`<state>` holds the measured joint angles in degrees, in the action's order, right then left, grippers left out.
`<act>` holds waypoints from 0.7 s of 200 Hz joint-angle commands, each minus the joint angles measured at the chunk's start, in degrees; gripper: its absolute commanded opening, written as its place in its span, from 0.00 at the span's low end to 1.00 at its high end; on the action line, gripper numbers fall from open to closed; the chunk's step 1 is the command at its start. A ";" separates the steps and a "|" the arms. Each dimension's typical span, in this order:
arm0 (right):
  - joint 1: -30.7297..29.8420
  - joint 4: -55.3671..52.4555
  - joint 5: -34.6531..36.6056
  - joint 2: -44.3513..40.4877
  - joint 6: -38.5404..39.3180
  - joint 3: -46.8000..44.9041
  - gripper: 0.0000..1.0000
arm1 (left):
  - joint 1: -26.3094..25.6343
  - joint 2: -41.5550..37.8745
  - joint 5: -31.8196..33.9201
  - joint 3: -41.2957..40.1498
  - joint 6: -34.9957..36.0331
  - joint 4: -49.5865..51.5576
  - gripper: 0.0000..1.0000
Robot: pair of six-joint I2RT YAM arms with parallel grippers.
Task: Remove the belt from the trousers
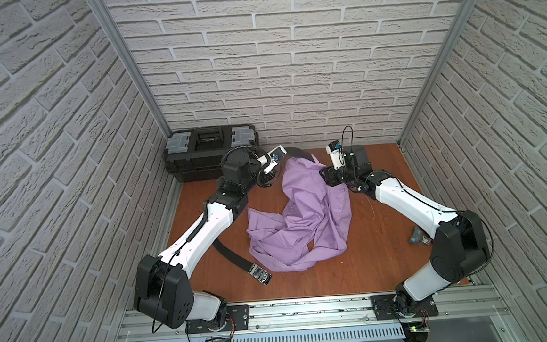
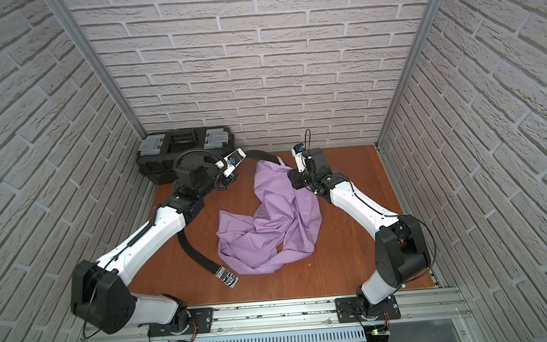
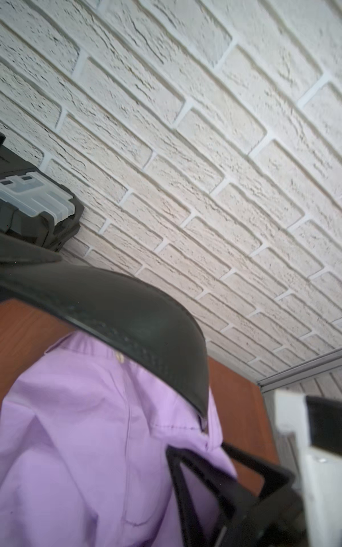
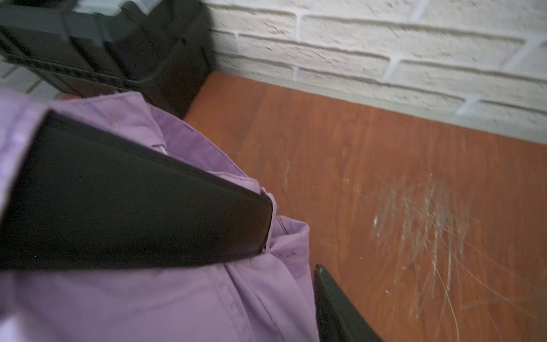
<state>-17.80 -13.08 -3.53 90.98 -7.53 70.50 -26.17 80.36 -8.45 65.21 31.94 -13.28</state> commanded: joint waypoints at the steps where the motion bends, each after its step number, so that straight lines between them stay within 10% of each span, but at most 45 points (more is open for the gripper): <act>1: 0.07 4.89 -4.30 0.01 -2.51 -1.94 0.40 | -0.37 -0.05 -1.06 1.43 -3.28 -8.78 0.00; 14: 0.05 4.00 -4.76 1.12 -2.49 -0.99 0.15 | -0.32 0.47 -1.32 1.55 -3.47 -9.21 0.00; 32: 0.13 0.97 -2.08 2.93 -1.81 1.30 0.06 | -0.23 0.50 0.03 1.67 -2.97 -9.54 0.00; 76: 1.22 -3.77 10.07 4.11 0.30 5.57 0.03 | 4.89 -1.74 -0.17 1.80 -4.35 -9.10 0.00; 140: 5.67 -5.02 9.35 5.26 0.77 7.57 0.03 | 14.01 -6.52 -5.40 -1.51 -14.25 -14.77 0.00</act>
<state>-12.88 -19.20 4.12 96.16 -7.60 77.01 -13.28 76.34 -11.46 64.47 21.63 -21.30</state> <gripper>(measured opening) 0.053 0.075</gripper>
